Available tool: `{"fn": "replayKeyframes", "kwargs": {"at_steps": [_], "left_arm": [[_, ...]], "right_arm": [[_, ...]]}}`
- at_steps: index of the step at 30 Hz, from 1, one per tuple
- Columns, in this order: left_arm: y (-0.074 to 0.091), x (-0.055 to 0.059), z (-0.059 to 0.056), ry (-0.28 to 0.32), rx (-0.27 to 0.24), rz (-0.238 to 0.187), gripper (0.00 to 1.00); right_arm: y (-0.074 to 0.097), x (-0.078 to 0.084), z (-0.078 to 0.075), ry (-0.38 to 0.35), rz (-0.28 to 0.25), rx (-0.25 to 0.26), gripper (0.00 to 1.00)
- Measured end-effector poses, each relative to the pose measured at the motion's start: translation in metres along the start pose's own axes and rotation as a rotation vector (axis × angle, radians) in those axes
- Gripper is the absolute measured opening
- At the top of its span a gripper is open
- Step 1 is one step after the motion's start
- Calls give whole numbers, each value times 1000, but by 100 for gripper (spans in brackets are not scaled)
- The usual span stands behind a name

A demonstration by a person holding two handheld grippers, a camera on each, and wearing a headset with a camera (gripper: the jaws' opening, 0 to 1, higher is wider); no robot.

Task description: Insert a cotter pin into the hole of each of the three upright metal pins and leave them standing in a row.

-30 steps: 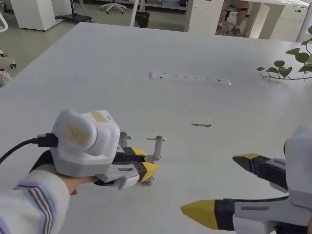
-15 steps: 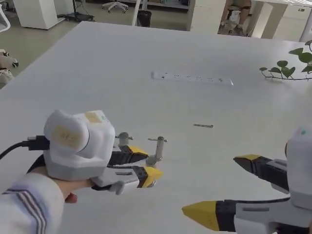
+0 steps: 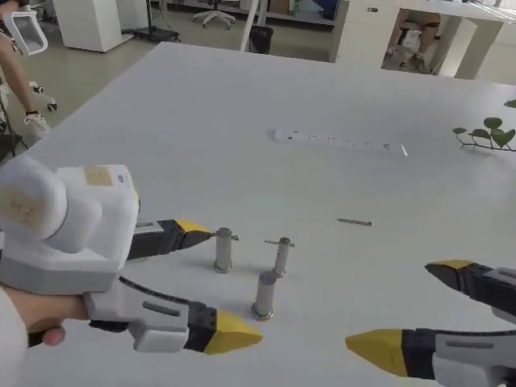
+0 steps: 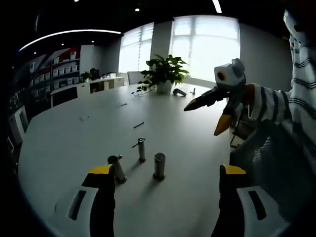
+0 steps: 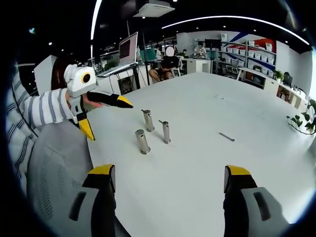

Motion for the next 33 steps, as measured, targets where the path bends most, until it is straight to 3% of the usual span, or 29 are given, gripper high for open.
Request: {"fn": "replayKeyframes", "kwargs": {"at_steps": [3, 4, 8, 11, 16, 18, 21, 25, 26, 33], "left_arm": [[6, 5, -4, 12, 18, 16, 93], [8, 5, -9, 43, 51, 15, 95], [14, 8, -13, 52, 55, 12, 99], [20, 10, -12, 85, 41, -2, 99], [29, 13, -9, 118, 13, -15, 99], [32, 14, -8, 124, 0, -17, 99], [36, 11, -7, 155, -10, -25, 99], [41, 5, -8, 143, -29, -29, 99], [41, 5, -8, 145, -36, -31, 99], [45, 10, -6, 171, -66, -24, 99]], "right_arm": [[0, -3, -11, 23, 22, 9, 88], [-1, -4, -14, 26, 26, 8, 87], [-5, -10, -30, 66, 59, -1, 84], [-9, -15, -43, 165, 93, 2, 80], [-22, -18, -62, 236, 139, -55, 72], [-30, -15, -71, 253, 179, -78, 65], [-41, -15, -83, 262, 197, -101, 60], [-53, -17, -97, 284, 231, -132, 56], [-56, -18, -102, 321, 257, -129, 54], [-76, -25, -115, 386, 309, -186, 45]]}}
Point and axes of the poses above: the centre of the closed fingertips' face, and the gripper's own axes: y roughly backward along the fingers, z roughly to its left, x roughly out of its underside, the point moved 6 cm from there along y, roughly backward along the fingers, and after that the axes turned 4 degrees about y, right-handed, at the moved point
